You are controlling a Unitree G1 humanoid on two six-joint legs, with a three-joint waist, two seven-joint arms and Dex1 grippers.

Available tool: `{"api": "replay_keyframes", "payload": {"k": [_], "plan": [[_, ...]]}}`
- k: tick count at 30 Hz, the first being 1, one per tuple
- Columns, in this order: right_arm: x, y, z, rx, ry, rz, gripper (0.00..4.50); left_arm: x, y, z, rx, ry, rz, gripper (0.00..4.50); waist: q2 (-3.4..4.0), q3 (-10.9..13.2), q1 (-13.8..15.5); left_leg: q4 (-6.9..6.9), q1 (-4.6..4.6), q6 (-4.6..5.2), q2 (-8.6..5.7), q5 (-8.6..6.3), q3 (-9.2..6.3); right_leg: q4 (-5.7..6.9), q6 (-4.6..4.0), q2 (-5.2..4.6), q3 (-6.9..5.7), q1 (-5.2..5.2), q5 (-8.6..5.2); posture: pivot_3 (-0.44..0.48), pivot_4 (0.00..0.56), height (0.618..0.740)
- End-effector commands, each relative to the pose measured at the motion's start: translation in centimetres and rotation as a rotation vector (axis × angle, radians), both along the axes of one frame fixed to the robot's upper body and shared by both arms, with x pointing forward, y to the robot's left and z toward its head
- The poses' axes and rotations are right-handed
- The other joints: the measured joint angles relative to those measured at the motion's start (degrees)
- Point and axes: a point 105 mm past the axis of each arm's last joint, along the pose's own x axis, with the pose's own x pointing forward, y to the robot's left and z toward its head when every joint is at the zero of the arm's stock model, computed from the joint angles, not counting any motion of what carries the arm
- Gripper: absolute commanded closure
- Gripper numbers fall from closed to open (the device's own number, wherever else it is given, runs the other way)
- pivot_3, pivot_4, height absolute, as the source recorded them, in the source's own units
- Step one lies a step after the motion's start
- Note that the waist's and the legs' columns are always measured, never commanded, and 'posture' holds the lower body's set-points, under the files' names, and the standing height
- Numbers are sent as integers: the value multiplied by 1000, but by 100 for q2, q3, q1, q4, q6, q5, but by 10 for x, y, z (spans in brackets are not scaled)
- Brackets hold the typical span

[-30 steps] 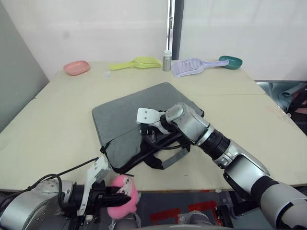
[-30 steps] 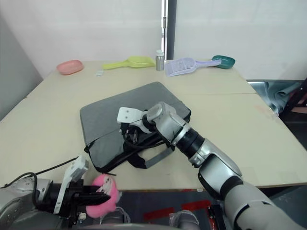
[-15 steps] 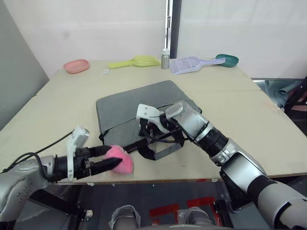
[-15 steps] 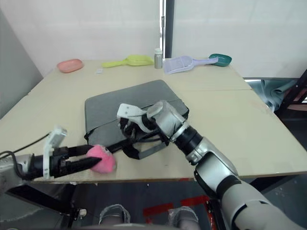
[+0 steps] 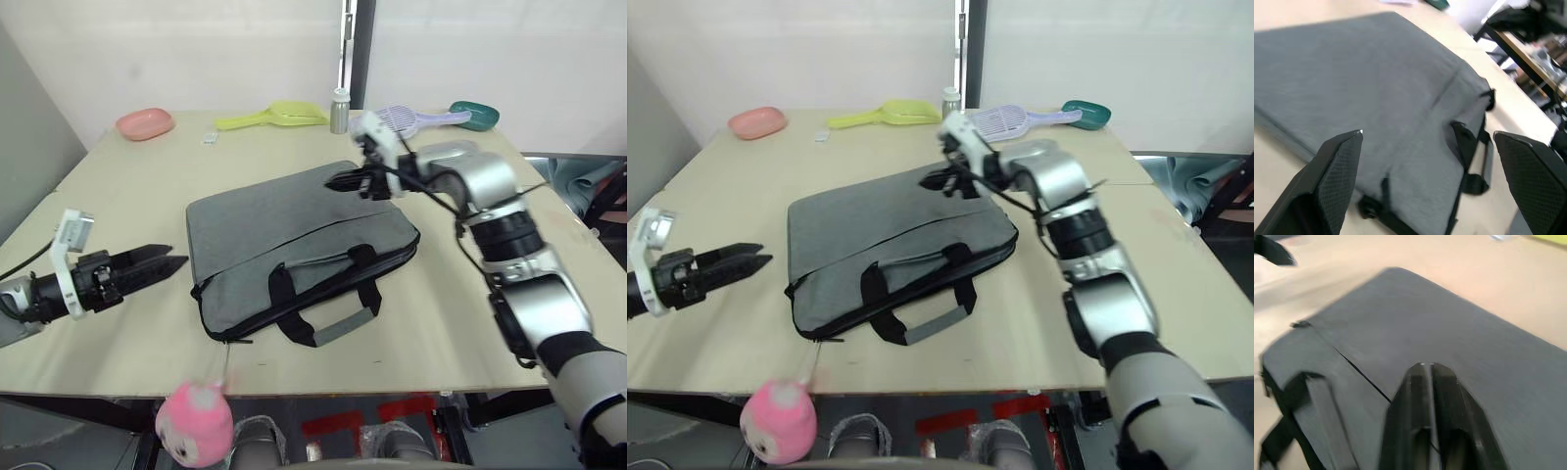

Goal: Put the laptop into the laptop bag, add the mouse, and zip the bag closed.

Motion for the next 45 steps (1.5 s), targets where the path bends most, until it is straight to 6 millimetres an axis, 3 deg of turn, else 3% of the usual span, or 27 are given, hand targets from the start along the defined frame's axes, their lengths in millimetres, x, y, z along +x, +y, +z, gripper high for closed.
{"api": "replay_keyframes", "payload": {"k": [1,3,6,9,14,18,22,26,35,43,45], "plan": [[-10,-30,20,60,-22,-54,3018,-6,11,-3,21,34,16,0,0,0,19,1,-2,-9,0,-7,0,-3,2,0,1,0,1,0,150,740],[-12,-50,22,75,-2,-114,2283,-8,16,-10,34,72,30,0,0,0,36,7,2,-26,2,-19,0,3,3,-1,2,1,1,0,150,740],[-14,-103,16,97,54,-286,1271,-7,33,-22,82,137,100,0,-1,-1,68,23,13,-18,3,-19,2,19,-42,-4,10,9,-25,0,150,740],[-19,-132,8,115,97,-384,217,-9,38,-25,107,166,97,0,-3,-1,104,37,55,13,-2,-35,10,25,-40,-13,22,47,-25,0,150,740],[-29,-167,-5,180,170,-510,54,-11,39,-25,127,194,82,0,-4,-2,91,57,84,17,-2,-33,20,56,-39,-15,37,61,-25,0,150,740],[-26,-180,-21,271,256,-587,54,-6,15,-30,27,216,53,0,3,-4,63,67,85,19,-2,-33,21,64,-40,-14,39,60,-25,0,150,740],[-15,-169,-38,306,341,-598,54,4,-4,-52,-35,282,73,0,4,-6,31,88,81,23,-3,-34,20,77,-44,-16,39,60,-23,0,150,740],[-1,-153,-53,283,371,-596,54,12,-20,-59,-102,317,79,0,5,-5,23,108,73,24,-1,-33,16,109,-44,-15,42,46,-24,0,150,740],[24,-131,-85,211,411,-587,54,11,-58,-79,-145,383,35,0,4,-5,55,126,61,26,-6,-33,7,119,-45,-22,34,47,-25,0,150,740],[31,-112,-103,191,452,-537,54,14,-66,-89,-149,413,41,0,4,-5,63,127,55,27,-8,-33,6,118,-45,-26,31,43,-25,0,150,740],[31,-109,-106,189,459,-527,579,21,-67,-93,-151,416,66,548,5,-5,81,127,54,28,-9,-33,6,118,-45,-29,30,44,-25,0,150,740]]}}
